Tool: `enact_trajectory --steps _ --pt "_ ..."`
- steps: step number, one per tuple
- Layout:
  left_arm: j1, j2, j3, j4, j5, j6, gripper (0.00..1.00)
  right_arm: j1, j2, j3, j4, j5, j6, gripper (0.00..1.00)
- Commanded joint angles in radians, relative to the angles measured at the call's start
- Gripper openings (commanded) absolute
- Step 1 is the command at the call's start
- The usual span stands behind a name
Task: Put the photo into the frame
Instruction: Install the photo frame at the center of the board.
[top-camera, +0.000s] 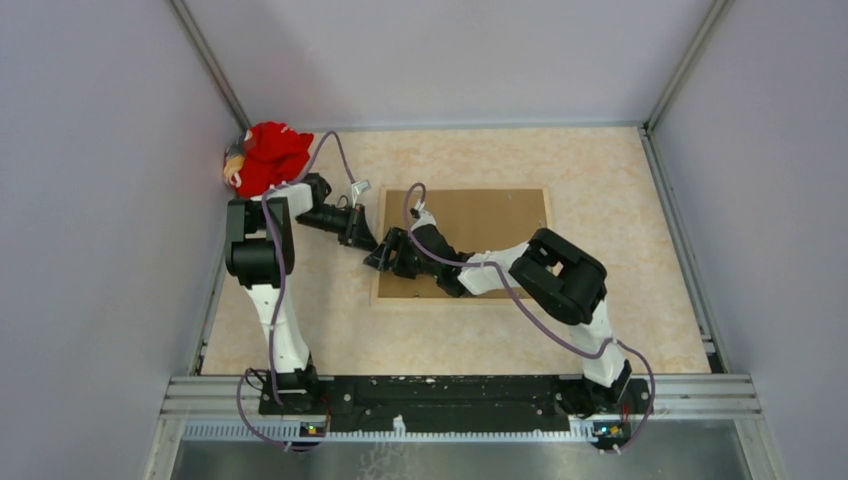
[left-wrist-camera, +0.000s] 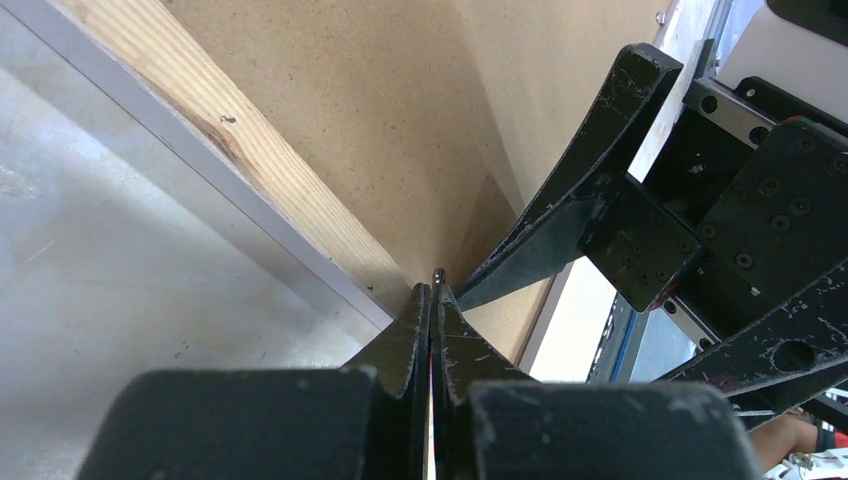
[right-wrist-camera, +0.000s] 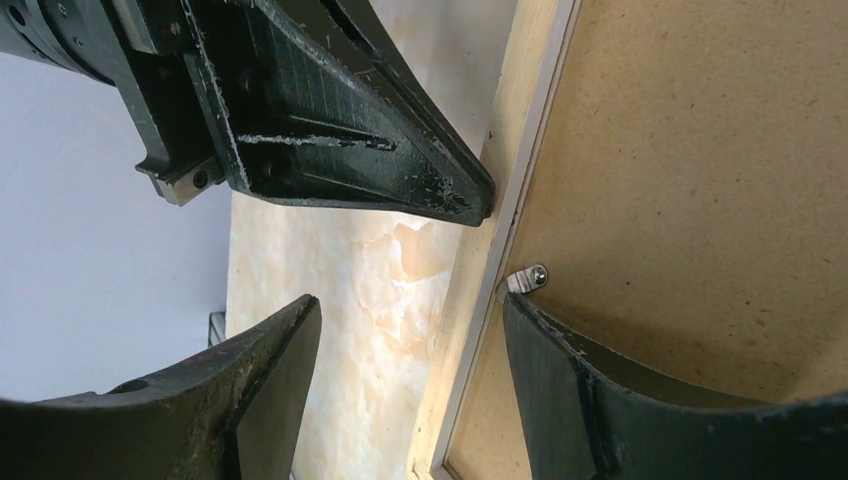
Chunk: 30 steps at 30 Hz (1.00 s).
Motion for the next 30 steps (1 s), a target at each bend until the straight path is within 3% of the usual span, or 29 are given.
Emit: enact_trajectory --steps 1,22,30 --pt "-0.003 -0.018 -0.034 0.022 -0.073 0.052 0.00 0.017 0.025 -0.003 0.007 0.131 0.012 0.68" --pt "0.056 0.001 0.013 -0.017 -0.013 0.035 0.00 0.046 -0.069 -0.087 0.006 0.116 0.021 0.68" --pt "0.052 0.055 0.026 -0.088 0.045 0.031 0.14 0.046 -0.065 -0.075 0.007 0.112 0.022 0.68"
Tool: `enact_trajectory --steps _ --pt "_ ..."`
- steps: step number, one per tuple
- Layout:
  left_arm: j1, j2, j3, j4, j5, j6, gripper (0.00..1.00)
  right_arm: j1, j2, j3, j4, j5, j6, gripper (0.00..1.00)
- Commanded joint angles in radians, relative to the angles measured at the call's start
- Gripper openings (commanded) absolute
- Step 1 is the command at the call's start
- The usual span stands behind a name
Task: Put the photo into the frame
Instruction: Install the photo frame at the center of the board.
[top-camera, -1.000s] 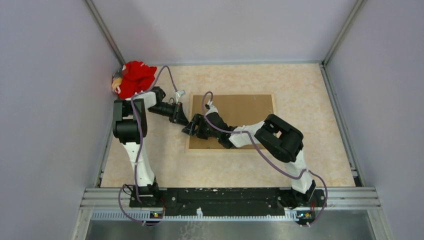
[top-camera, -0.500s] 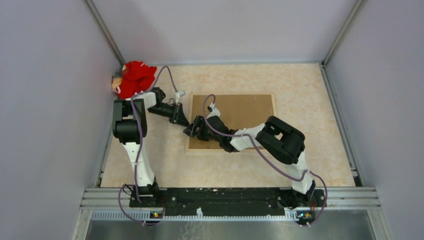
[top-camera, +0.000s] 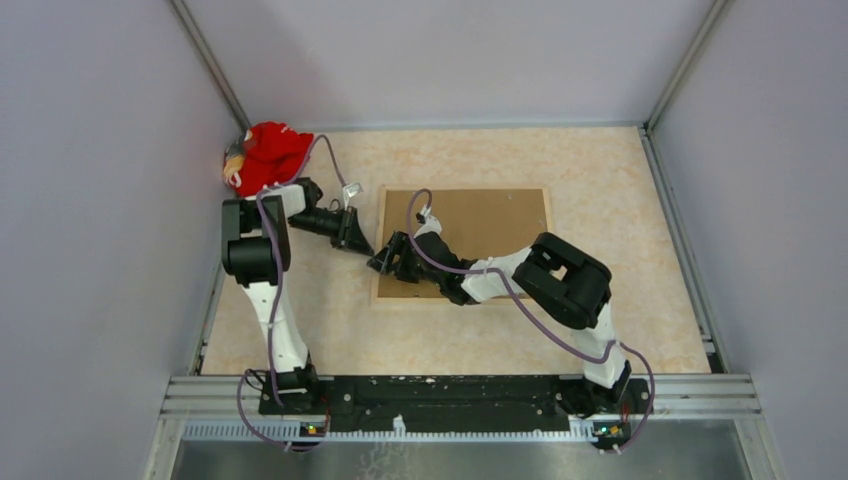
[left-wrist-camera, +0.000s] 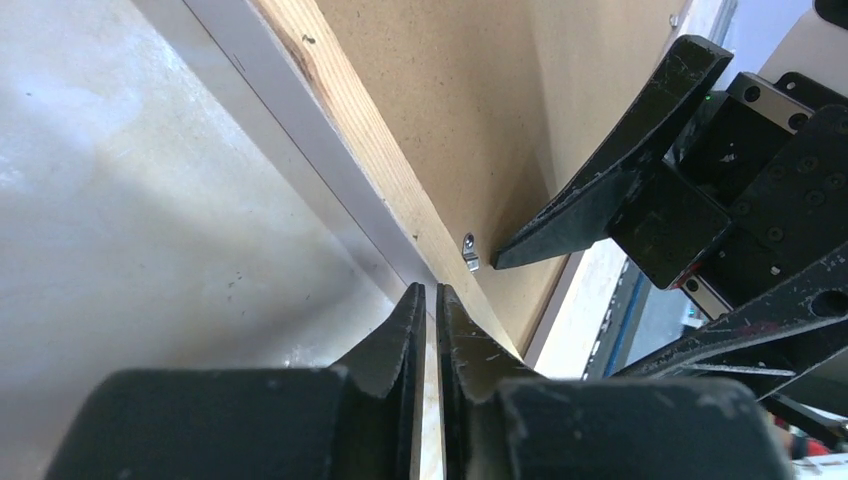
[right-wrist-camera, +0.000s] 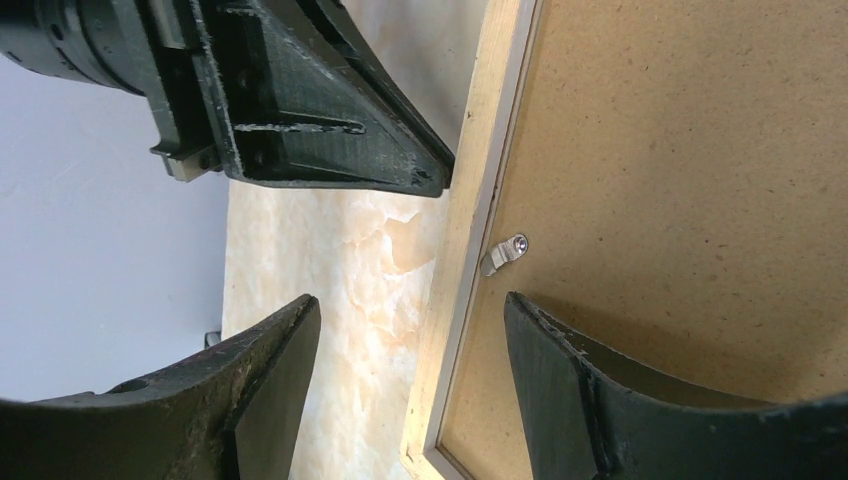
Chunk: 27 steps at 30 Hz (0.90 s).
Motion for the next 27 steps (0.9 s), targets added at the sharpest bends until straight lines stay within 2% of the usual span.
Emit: enact_trajectory --steps 1,4,11,14,20,27 --pt "-0.003 0.057 0.041 -0.083 0.067 0.026 0.17 0.014 -0.025 -0.003 -0.034 0.005 -0.005 0.68" --pt "-0.003 0.064 0.042 -0.124 0.088 0.057 0.25 0.014 -0.021 -0.003 -0.032 0.005 -0.005 0.68" --pt "-0.003 0.055 0.036 -0.149 0.107 0.081 0.35 0.014 -0.014 0.003 -0.030 0.001 -0.007 0.68" --pt "-0.007 0.047 0.025 -0.132 0.103 0.065 0.31 0.014 -0.009 0.009 -0.031 -0.001 -0.007 0.68" --pt "-0.013 0.068 0.016 -0.087 0.069 0.021 0.10 0.014 0.002 0.025 -0.035 -0.010 -0.006 0.68" --pt "-0.022 0.068 0.002 -0.053 0.056 -0.012 0.06 0.014 0.019 0.042 -0.039 -0.018 0.002 0.68"
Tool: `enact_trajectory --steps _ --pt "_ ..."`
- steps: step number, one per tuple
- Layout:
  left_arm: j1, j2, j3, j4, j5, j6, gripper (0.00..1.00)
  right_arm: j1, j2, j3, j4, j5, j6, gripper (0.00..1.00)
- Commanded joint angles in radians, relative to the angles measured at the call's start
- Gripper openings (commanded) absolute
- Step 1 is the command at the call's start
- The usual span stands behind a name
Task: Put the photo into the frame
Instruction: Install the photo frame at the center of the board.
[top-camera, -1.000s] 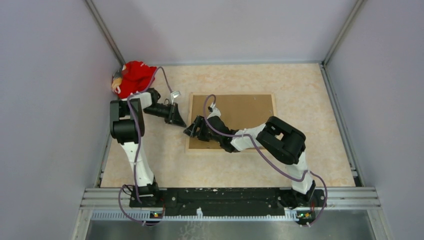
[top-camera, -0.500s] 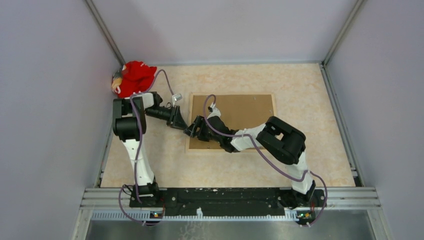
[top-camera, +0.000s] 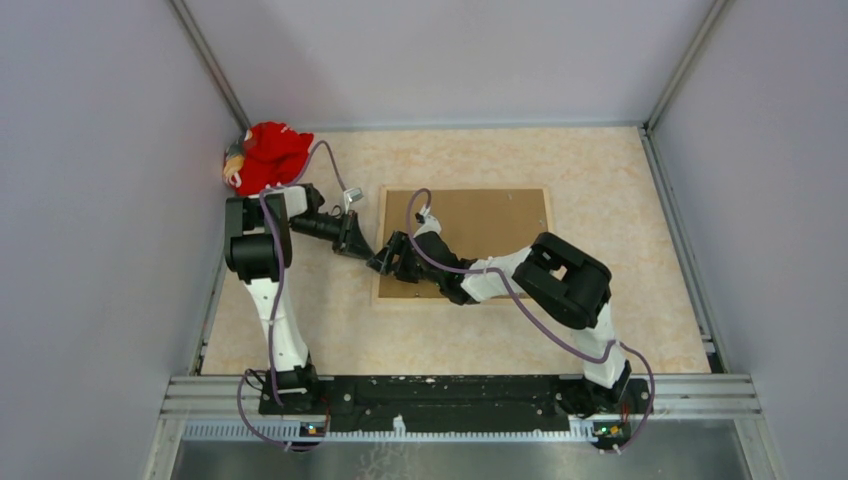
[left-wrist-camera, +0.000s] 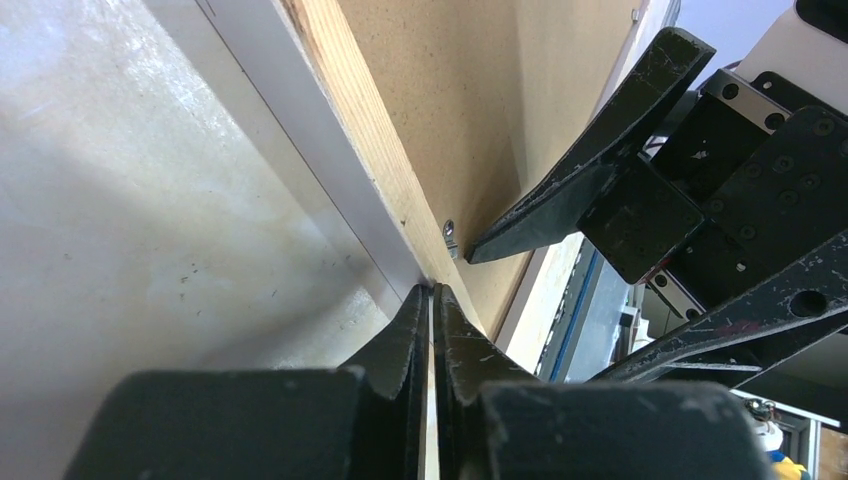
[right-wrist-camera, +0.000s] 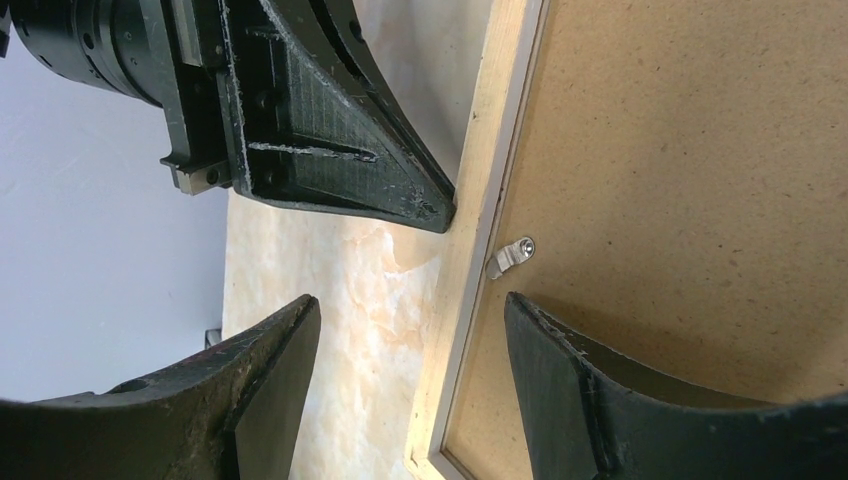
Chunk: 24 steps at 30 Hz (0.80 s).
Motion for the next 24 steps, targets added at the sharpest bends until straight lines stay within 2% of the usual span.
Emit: enact_trajectory --steps 1,24 --pt "-0.019 0.008 -0.016 0.046 0.006 -0.014 0.06 0.014 0.022 0.040 -0.036 -0.011 0.001 0.68" --pt "-0.028 -0.003 -0.045 0.081 -0.004 -0.020 0.02 0.012 0.093 0.119 -0.072 0.049 -0.026 0.68"
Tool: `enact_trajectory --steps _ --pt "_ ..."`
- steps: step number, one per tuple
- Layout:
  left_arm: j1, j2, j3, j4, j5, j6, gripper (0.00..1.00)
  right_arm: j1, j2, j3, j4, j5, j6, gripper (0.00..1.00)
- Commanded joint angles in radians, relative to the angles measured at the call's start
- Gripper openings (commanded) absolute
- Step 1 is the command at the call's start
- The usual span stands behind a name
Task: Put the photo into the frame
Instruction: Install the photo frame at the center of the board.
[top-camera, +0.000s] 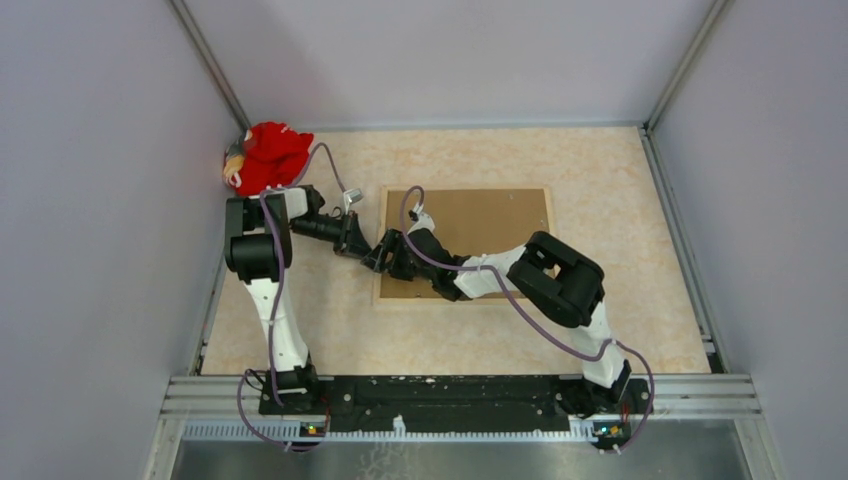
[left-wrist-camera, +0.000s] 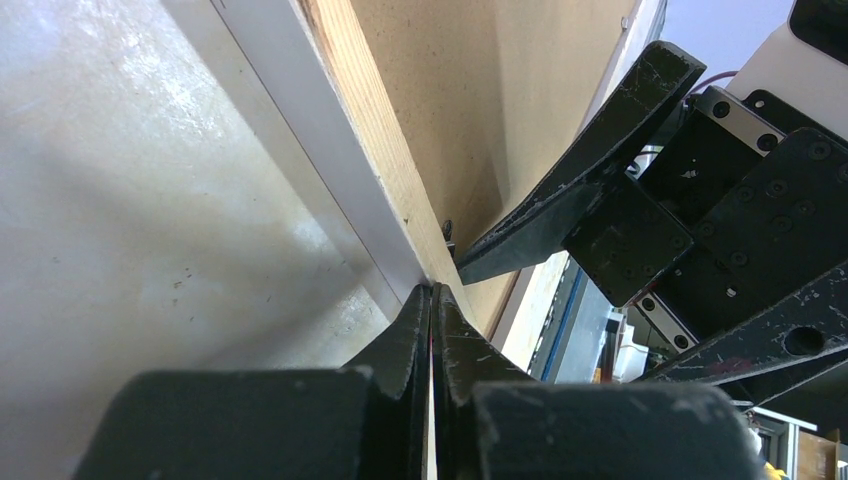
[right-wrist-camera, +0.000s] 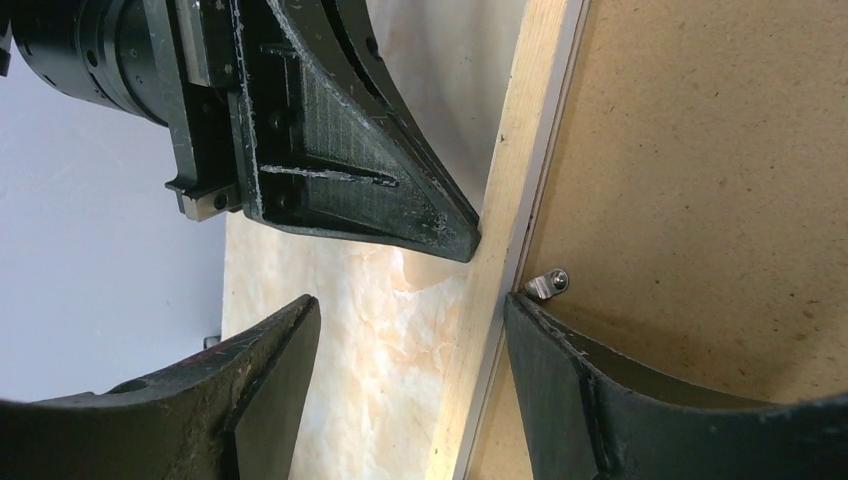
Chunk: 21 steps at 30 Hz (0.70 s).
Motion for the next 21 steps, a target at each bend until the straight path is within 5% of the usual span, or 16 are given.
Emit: enact_trajectory --steps 1,6,11,17,21 --pt "-0.025 -0.004 -0.023 0.043 -0.023 0.029 0.02 0.008 0.049 0.042 -0.027 0.045 -0.025 0.68" --pt "-0.025 -0.011 -0.008 0.024 -0.026 0.039 0.03 0.002 -0.017 0.000 0.001 0.030 -0.054 0.69" --pt "-0.022 -0.053 0.019 -0.022 -0.027 0.062 0.10 -0.072 -0.184 -0.074 0.040 -0.122 -0.111 0.79" --pt "-0.026 -0.146 -0.018 -0.013 -0.079 0.097 0.21 -0.307 -0.491 -0.237 -0.143 -0.080 -0.189 0.87" --pt "-0.031 -0.176 -0.057 0.016 -0.173 0.152 0.24 -0.490 -0.614 -0.264 -0.366 0.079 -0.304 0.92"
